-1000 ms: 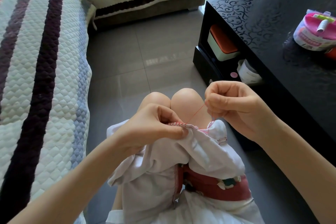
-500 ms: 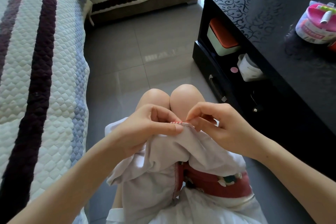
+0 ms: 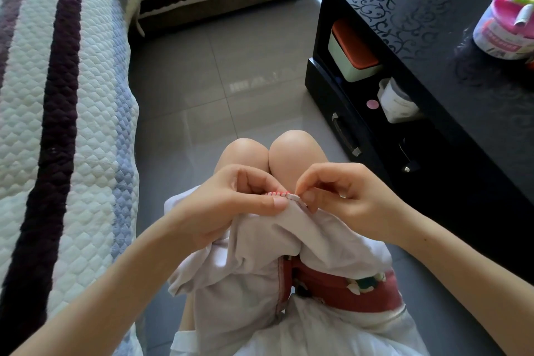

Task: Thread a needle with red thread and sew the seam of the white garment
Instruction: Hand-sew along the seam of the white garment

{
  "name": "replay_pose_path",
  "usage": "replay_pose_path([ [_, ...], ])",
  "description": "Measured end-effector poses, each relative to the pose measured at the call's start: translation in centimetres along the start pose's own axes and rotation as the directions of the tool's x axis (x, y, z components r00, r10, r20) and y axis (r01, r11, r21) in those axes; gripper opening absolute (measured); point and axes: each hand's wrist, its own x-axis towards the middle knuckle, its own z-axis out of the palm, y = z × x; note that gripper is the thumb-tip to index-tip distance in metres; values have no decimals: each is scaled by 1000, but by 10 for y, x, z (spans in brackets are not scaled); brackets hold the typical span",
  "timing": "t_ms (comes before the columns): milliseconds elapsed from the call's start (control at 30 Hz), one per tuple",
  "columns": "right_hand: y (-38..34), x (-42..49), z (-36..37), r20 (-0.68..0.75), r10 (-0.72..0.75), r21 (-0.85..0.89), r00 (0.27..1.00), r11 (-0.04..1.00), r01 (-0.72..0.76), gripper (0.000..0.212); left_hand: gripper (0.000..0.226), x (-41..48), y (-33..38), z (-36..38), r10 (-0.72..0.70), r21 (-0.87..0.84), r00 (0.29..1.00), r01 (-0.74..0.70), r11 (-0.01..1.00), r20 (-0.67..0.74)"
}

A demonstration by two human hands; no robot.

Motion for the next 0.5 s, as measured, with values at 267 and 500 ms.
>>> replay_pose_path([
  [267,3,-3,7,15,56,289,998,955,-58,13,11,-1,0,5,-21,-68,1000,21,997,8],
  [500,11,-6,3,-34,64,216,997,975,-55,8,13,-3,1,4,22,-98,1000,-24,995,-21],
])
